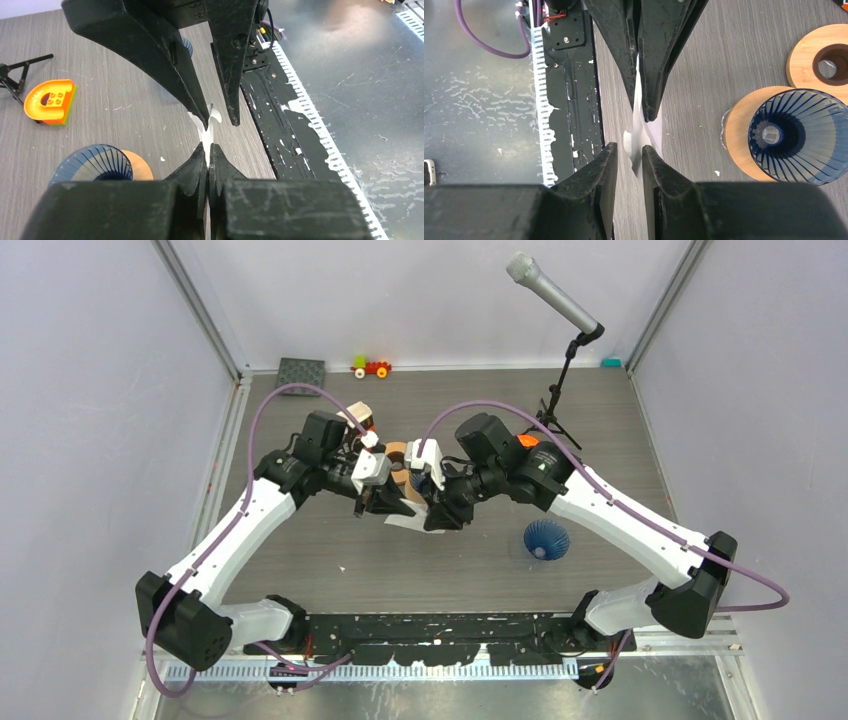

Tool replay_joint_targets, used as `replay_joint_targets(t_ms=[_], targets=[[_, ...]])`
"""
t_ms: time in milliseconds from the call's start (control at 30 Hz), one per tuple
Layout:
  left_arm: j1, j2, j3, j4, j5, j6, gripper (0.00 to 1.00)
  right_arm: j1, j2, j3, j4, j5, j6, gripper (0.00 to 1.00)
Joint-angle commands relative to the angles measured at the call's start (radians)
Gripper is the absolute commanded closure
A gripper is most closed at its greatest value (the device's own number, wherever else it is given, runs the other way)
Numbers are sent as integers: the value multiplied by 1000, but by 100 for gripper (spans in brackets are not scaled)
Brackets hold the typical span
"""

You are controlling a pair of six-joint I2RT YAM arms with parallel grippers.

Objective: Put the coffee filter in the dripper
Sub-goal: Place the coffee filter in the coffee dripper.

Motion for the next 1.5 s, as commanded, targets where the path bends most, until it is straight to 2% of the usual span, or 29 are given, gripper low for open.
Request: replay_joint_targets(t_ms=[0,167,333,467,600,733,833,933,1033,1133,1200,1300,1367,1467], targets=[[12,-10,-3,114,58,-108,100,-7,-46,-12,64,24,-1,68],[16,-7,-18,260,58,-297,100,-19,-55,-46,113,55,24,64],[21,-5,-31,368,56,-425,100,-26,-56,-58,142,103,45,64],[33,-8,-59,516,33,-584,100,-26,-67,-84,161,126,36,72],[44,-11,-86,596,22,-655,100,-33,-81,-96,171,151,26,81],[65,-21,-130,717,12,-757,100,-45,-102,-110,174,179,17,83],[85,-28,-186,913,7,-914,100,-52,-119,-122,178,178,12,85],[102,-32,-241,1093,1,-1031,100,-56,-127,-125,176,182,1,91],[104,-34,-257,1105,-3,-1034,100,-57,-127,-120,167,168,-10,99],[105,-37,-256,1095,-6,-1032,100,-57,-118,-104,145,157,-26,99],[105,-39,-256,1094,-4,-1033,96,-57,-111,-94,140,157,-32,100],[105,-41,-257,1093,1,-1032,84,-57,-98,-68,110,188,-69,99],[104,-45,-254,1083,0,-1030,70,-57,-94,-49,86,232,-111,99],[105,-49,-231,1027,-16,-1027,45,-57,-92,-24,52,290,-171,100]])
